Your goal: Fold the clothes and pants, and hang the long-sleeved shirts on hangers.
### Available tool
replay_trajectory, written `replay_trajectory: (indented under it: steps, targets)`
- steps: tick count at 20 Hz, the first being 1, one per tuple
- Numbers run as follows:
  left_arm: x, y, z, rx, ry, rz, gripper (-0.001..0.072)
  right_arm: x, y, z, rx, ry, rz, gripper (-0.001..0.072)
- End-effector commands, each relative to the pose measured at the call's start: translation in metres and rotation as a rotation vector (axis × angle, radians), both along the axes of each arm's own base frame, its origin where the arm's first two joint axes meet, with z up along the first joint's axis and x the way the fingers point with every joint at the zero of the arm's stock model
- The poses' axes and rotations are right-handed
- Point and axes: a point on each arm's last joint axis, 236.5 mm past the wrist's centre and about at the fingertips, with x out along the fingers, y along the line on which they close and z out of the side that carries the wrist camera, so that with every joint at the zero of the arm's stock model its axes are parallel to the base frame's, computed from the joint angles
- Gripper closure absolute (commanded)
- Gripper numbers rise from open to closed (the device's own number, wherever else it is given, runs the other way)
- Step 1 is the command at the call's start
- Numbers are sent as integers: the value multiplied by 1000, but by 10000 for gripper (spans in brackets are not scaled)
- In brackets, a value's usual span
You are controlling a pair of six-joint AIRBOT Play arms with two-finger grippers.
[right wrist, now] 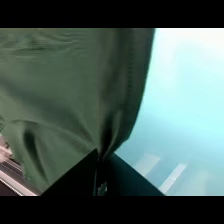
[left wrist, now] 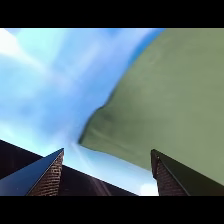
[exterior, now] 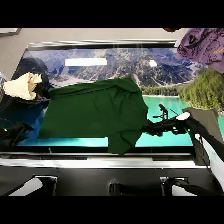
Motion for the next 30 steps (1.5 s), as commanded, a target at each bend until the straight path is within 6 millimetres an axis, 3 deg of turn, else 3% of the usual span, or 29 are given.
replay_trajectory:
  steps: [1, 5, 9, 15, 16, 18, 19, 22, 24, 26, 27, 29, 30]
  targets:
    - [-12, -5, -28, -9, 42, -17, 90, 3, -3, 17, -18, -44, -10, 685]
    - [-17, -10, -41, -42, 71, -29, 91, 5, -3, 21, -21, -60, -10, 685]
    - [-2, -22, -41, -112, 9, -40, 94, 5, -3, 21, -21, -61, -12, 685]
    - [1, -44, -60, -175, 55, -77, 136, 6, -2, 27, -12, -73, -16, 685]
    - [0, -47, -61, -183, 63, -86, 351, 7, -2, 29, -12, -81, -17, 685]
    - [1, -54, -60, -194, 64, -107, 642, 9, -3, 35, -16, -99, -27, 685]
    - [2, -58, -58, -208, 57, -115, 691, 10, -3, 38, -16, -104, -34, 686]
    - [11, -67, -46, -241, 24, -128, 693, 10, -2, 44, -9, -109, -43, 686]
    - [29, -70, -27, -230, -32, -153, 694, 18, 1, 56, 0, -137, -30, 687]
    - [59, -69, 5, -165, -111, -193, 695, 46, -3, 87, -19, -237, -22, 688]
    - [79, -69, 26, -124, -163, -219, 695, 67, -8, 111, -41, -314, -22, 688]
    - [126, -70, 90, -28, -307, -271, 695, 107, -23, 170, -121, -478, -27, 688]
    - [150, -71, 132, 29, -397, -295, 695, 123, -32, 205, -168, -565, -24, 688]
